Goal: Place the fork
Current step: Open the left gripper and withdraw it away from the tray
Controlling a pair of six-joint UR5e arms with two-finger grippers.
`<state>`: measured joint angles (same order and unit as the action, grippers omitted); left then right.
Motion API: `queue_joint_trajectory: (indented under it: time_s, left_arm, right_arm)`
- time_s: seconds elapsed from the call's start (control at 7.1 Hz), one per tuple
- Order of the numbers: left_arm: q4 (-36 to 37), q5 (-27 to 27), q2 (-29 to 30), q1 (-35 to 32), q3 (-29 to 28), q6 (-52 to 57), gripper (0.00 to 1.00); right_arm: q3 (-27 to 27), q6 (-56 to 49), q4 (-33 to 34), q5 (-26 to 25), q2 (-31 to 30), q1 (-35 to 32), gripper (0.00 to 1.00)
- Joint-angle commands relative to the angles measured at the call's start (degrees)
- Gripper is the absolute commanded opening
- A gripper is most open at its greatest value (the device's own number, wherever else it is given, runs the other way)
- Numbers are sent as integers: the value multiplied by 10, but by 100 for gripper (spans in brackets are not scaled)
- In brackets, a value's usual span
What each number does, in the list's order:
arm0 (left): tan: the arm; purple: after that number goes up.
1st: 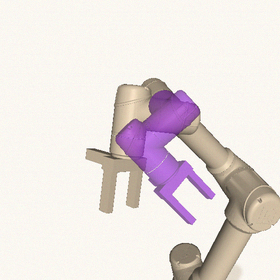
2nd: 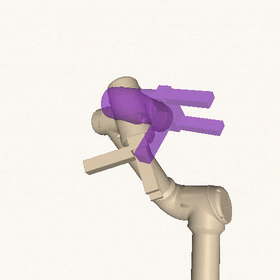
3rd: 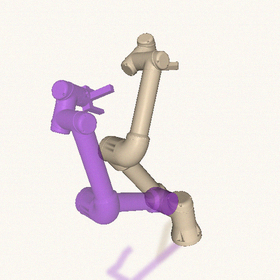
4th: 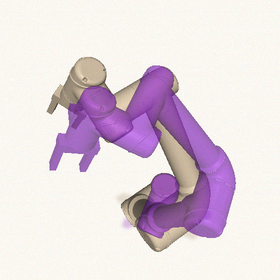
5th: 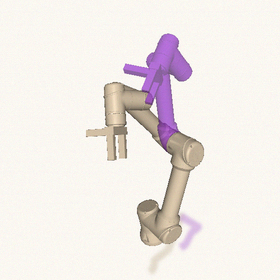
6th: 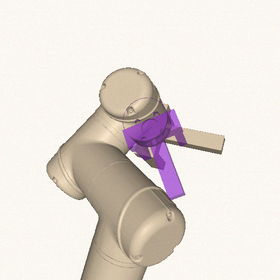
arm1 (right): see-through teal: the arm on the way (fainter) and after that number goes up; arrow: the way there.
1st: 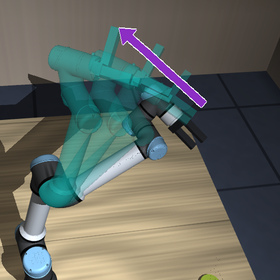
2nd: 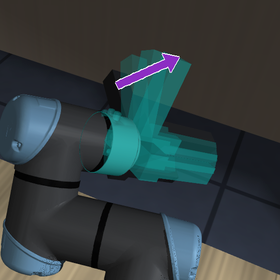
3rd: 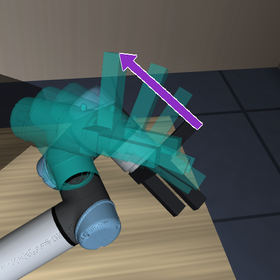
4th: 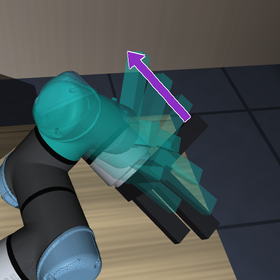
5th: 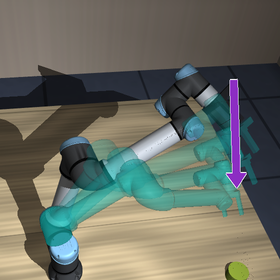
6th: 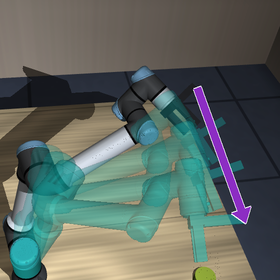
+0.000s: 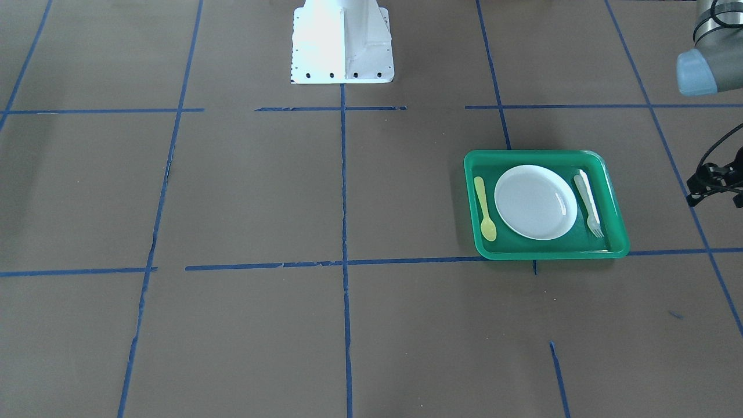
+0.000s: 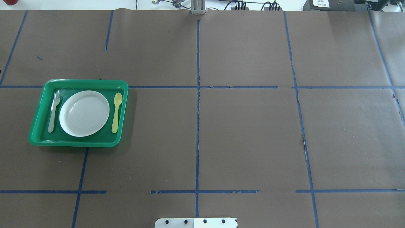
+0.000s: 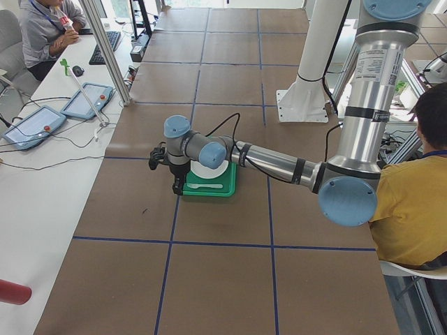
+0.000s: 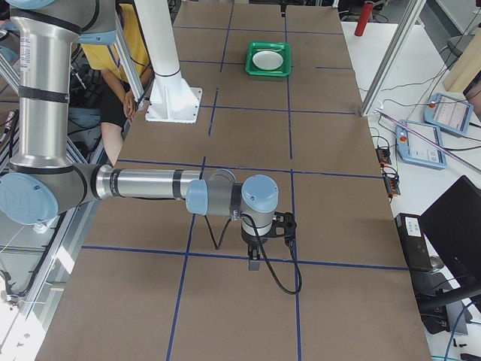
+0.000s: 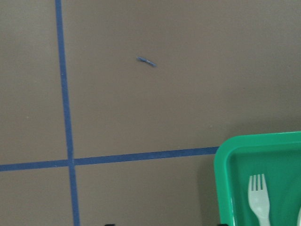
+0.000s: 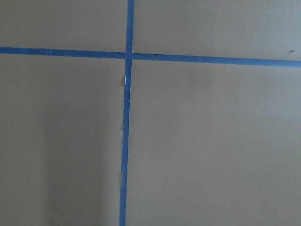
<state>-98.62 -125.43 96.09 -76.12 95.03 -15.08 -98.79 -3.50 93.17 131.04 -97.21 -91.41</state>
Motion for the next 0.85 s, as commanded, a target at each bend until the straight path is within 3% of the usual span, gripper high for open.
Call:
queue_joint_trajectory:
  time_s: [0.0,0.28,0.42,0.7]
  left_arm:
    - [65,-25,-9,-87,-2,128,88]
    - [105,-31,-9,-122,-6,208,99]
    - [105,-41,-12,-157,-22,222,99]
    - [105,-63,-26,-159,-43,243,100]
  right_arm:
    - [0,0,0,0,0,-1,100]
    - [0,0,0,0,0,0,100]
    - [0,0,0,0,0,0,100]
    - [0,0,0,0,0,0,100]
